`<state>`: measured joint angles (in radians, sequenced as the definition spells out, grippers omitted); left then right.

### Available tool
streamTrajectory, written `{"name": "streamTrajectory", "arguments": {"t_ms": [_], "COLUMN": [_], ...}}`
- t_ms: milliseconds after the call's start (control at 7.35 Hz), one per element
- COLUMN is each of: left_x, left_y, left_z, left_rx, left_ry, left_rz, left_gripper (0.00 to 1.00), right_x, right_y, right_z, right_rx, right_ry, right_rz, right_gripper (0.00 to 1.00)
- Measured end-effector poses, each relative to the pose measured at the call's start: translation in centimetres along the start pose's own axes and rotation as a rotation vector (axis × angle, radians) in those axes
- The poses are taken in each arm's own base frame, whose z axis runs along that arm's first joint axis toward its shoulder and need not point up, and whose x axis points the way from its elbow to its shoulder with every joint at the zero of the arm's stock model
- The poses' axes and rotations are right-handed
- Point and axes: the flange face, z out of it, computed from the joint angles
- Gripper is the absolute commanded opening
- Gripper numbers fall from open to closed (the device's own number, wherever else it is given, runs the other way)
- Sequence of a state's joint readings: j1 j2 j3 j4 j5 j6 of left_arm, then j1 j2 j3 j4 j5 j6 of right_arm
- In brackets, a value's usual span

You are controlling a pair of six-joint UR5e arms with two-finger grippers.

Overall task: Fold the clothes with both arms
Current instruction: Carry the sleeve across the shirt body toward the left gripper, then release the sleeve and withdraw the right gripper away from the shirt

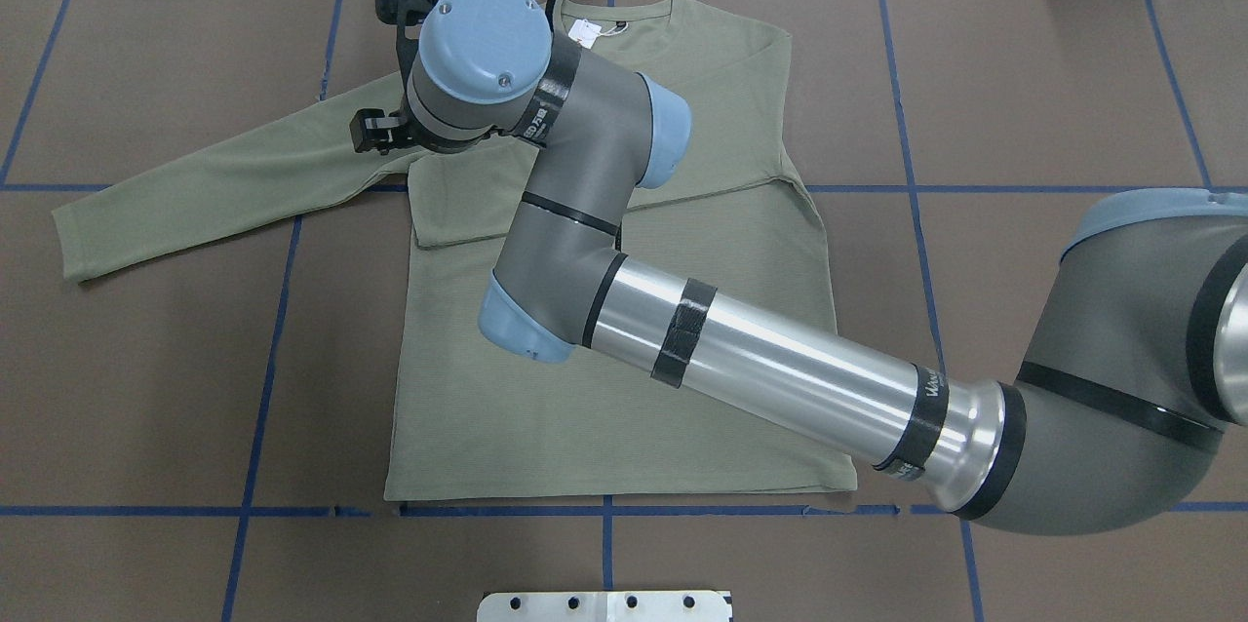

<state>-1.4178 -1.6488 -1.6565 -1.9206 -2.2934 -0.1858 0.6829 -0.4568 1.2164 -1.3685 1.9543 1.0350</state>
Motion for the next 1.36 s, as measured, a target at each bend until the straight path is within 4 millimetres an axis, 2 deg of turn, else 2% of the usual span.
{"name": "streamTrajectory", "arguments": {"t_ms": [136, 272, 408, 544, 816, 1088, 1224, 1360], "left_x": [0.5, 1.2, 2.2, 3.7, 6.4, 6.3, 6.0, 5.9], "left_y": [1.6, 3.0, 4.5, 6.5, 9.8, 10.7, 10.6, 10.3], "left_z": [1.5, 2.9, 4.4, 6.5, 11.3, 15.3, 16.5, 17.3], "left_rx": [0.027, 0.044, 0.056, 0.077, 0.099, 0.113, 0.112, 0.109], "left_ry": [-0.014, -0.020, -0.024, -0.030, -0.040, -0.058, -0.064, -0.067], "left_rz": [-0.060, -0.131, -0.199, -0.264, -0.363, -0.379, -0.381, -0.383], "left_gripper": [1.00, 1.00, 1.00, 1.00, 1.00, 1.00, 1.00, 1.00], "right_x": [4.9, 10.5, 16.4, 22.5, 32.2, 40.0, 43.0, 44.8], "right_y": [-1.8, -2.7, -2.3, -0.9, 1.2, 2.2, 2.6, 3.0], "right_z": [-1.9, -3.8, -5.7, -7.5, -10.6, -12.4, -13.1, -13.8], "right_rx": [-0.048, -0.085, -0.112, -0.135, -0.186, -0.244, -0.261, -0.266], "right_ry": [0.036, 0.064, 0.087, 0.119, 0.197, 0.243, 0.238, 0.230], "right_rz": [0.054, 0.092, 0.099, 0.080, 0.024, -0.006, -0.005, 0.001], "right_gripper": [1.00, 1.00, 1.00, 1.00, 1.00, 1.00, 1.00, 1.00]}}
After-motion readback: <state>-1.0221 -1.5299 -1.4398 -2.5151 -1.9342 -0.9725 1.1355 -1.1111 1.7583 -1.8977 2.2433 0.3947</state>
